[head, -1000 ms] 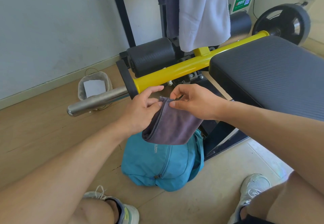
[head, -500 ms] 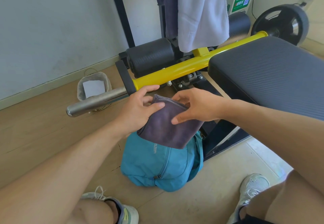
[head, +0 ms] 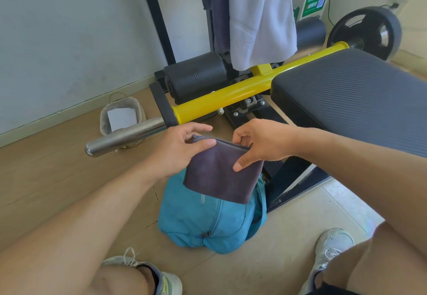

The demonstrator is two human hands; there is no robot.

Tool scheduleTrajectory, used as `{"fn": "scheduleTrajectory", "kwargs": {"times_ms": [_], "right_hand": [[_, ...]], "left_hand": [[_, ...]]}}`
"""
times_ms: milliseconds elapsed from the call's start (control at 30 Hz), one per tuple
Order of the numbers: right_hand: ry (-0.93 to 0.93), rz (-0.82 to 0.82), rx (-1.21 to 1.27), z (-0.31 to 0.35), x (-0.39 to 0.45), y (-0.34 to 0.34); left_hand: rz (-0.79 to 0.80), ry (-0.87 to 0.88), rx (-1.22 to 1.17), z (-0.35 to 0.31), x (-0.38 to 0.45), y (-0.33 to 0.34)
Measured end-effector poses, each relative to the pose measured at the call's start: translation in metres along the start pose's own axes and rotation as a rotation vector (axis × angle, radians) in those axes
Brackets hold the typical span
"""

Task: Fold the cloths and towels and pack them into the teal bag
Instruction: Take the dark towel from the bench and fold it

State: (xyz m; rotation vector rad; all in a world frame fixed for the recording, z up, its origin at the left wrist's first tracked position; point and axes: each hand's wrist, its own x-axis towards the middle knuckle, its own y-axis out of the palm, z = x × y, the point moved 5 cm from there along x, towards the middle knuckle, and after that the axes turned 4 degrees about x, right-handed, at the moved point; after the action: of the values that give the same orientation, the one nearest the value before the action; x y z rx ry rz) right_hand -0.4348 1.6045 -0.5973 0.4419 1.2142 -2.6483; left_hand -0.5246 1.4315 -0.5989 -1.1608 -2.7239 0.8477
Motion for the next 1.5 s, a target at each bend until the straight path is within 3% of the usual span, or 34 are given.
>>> {"fn": "scheduleTrajectory", "kwargs": {"times_ms": [133,333,433,567,700,900,1067,1200,1333,1500], "right_hand": [[0.004,0.038,-0.019,-0.007,-0.003,0.001],[-0.002,-0.126,0.118,-0.003,-0.005,-0.013],[-0.052,-0.170,0.158,0.009,-0.004,-0.010],[-0.119,-0.160,0.215,0.021,-0.002,-0.003],[-0.111,-0.150,0.341,0.018,-0.002,-0.004],[0.018,0.070,0.222,-0.012,-0.008,-0.002],[0.036,-0.042,0.138,-0.018,-0.005,-0.010],[0.088,-0.034,0.120,-0.020,-0.002,-0.010],[0.145,-0.048,0.495,-0.020,-0.004,-0.002],[0.304,-0.292,0.904,-0.025,0.007,0.001]], "left_hand": [[0.034,-0.020,0.016,0.004,0.002,-0.004],[0.309,-0.075,0.222,0.013,-0.004,-0.001],[0.345,-0.005,0.253,0.003,-0.012,0.018],[0.210,0.103,0.338,-0.009,-0.013,0.036],[0.161,0.082,0.282,-0.012,-0.012,0.036],[0.067,0.007,0.232,-0.014,-0.006,0.016],[0.036,-0.080,0.177,-0.005,-0.003,0.005],[-0.053,-0.157,0.136,0.004,0.000,0.001],[-0.133,-0.219,0.079,0.007,0.000,0.005],[-0.193,-0.253,-0.073,0.008,0.004,0.009]]}}
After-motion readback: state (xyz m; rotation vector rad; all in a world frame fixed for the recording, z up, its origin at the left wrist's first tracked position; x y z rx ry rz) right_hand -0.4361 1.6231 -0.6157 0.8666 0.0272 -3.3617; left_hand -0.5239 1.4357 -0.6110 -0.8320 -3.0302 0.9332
